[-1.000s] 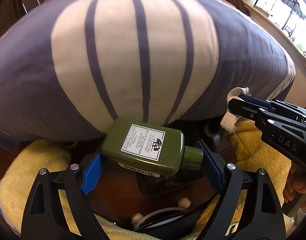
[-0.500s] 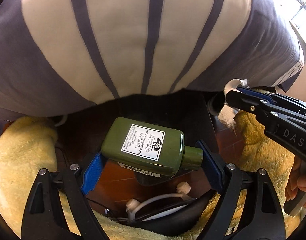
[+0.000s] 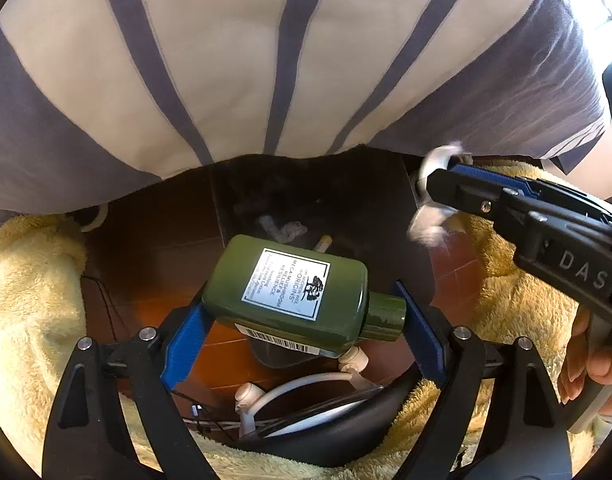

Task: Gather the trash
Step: 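Open both grippers to drop the tissue and bottle into the bin, then raise both open grippers back toward the items on the bed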

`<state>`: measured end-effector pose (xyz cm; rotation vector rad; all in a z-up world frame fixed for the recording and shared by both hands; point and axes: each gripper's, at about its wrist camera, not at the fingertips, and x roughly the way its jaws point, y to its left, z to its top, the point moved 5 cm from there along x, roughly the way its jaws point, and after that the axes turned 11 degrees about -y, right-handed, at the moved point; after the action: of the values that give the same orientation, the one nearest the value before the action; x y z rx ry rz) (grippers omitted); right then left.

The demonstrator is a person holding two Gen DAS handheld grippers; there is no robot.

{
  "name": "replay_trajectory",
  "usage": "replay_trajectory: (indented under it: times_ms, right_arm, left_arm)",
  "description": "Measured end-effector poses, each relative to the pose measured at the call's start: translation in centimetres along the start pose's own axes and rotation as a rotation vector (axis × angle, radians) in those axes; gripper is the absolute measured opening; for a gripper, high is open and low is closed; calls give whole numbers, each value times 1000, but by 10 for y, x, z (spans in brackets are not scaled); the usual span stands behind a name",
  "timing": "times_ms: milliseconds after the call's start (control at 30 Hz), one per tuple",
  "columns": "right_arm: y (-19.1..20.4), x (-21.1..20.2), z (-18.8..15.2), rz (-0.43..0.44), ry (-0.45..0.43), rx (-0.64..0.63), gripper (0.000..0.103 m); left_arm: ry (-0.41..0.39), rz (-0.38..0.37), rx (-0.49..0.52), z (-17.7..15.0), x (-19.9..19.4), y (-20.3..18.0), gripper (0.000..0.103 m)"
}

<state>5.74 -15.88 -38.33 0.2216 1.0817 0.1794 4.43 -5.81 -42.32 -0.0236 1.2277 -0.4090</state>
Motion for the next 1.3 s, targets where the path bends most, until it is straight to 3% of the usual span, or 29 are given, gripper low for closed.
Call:
replay_trajectory:
  times_ms: [67, 233, 433, 533, 967, 1300]
  right_arm:
    - [0, -1, 0, 0, -4, 4, 39]
    - [1, -8, 3, -2, -25, 6, 52]
    - [0, -30, 13, -57, -88, -11, 84]
    - [-1, -42, 18, -96, -123, -38, 92]
    - [7, -109, 40, -97, -275, -53, 99]
    - [-3, -159, 82, -107, -408, -31, 99]
  left_arm:
    - [3, 2, -2, 0, 1, 1, 83]
    - [-30, -6, 1, 5, -10, -2, 95]
    - [-86, 9, 15, 12, -31, -5, 95]
    - [-121, 22, 21, 17, -44, -8, 95]
    - [-310, 50, 61, 40, -123, -16, 95]
    - [-467, 112, 62, 88, -179, -3, 95]
